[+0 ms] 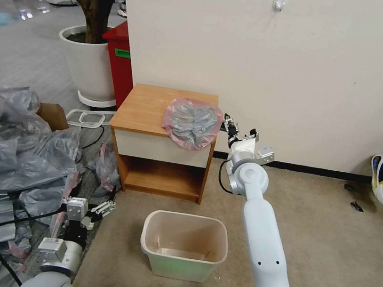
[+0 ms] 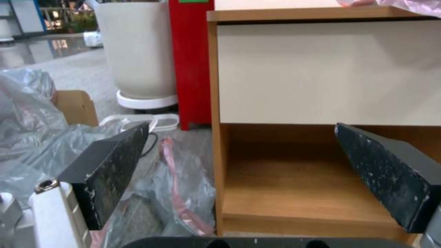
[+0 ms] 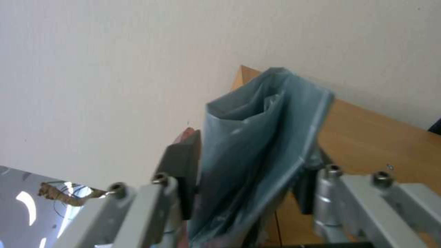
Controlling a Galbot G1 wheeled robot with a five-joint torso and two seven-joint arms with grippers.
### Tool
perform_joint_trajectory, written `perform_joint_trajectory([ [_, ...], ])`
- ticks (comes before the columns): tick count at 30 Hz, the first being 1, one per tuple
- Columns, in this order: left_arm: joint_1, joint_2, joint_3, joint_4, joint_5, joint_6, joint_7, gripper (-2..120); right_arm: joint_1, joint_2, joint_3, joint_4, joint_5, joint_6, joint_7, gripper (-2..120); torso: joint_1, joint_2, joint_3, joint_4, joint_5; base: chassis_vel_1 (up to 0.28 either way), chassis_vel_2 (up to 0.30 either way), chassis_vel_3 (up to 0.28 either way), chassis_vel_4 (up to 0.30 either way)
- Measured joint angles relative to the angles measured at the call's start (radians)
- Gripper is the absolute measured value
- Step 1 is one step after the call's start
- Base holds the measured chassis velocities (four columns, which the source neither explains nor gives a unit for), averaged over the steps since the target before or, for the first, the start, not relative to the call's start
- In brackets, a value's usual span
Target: Pick up the garbage bag from the table and place it over the trash can.
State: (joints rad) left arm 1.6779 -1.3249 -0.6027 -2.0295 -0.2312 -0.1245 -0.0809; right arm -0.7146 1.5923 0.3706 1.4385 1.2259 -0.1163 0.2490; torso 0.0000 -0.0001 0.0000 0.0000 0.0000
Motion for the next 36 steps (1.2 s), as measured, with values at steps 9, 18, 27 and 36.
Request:
perform_joint_trajectory([
  [9, -0.001, -0.002, 0.001, 0.006, 0.001, 0.000, -0.001, 100, -0.009, -0.007, -0.005, -0.006, -0.023, 0.010, -0.028, 6, 0.000, 0.000, 0.000, 0.0000, 0.0000, 0.000, 0.000, 0.000, 0.000],
  [18, -0.003, -0.006, 0.004, 0.012, 0.003, 0.000, -0.002, 100, -0.041, -0.024, -0.029, 0.057, -0.015, 0.017, 0.001, 0, 0.000, 0.000, 0.000, 0.0000, 0.0000, 0.000, 0.000, 0.000, 0.000],
  [27, -0.016, -0.007, -0.009, 0.015, -0.006, 0.001, -0.016, 100, -0.129, -0.131, -0.183, 0.315, 0.013, 0.030, 0.284, 0, 0.000, 0.000, 0.000, 0.0000, 0.0001, 0.000, 0.000, 0.000, 0.000],
  [36, -0.018, -0.006, -0.020, 0.019, -0.022, 0.003, -0.031, 100, -0.337, -0.253, -0.350, 0.595, -0.016, -0.030, 0.579, 0, 0.000, 0.000, 0.000, 0.0000, 0.0000, 0.000, 0.000, 0.000, 0.000],
])
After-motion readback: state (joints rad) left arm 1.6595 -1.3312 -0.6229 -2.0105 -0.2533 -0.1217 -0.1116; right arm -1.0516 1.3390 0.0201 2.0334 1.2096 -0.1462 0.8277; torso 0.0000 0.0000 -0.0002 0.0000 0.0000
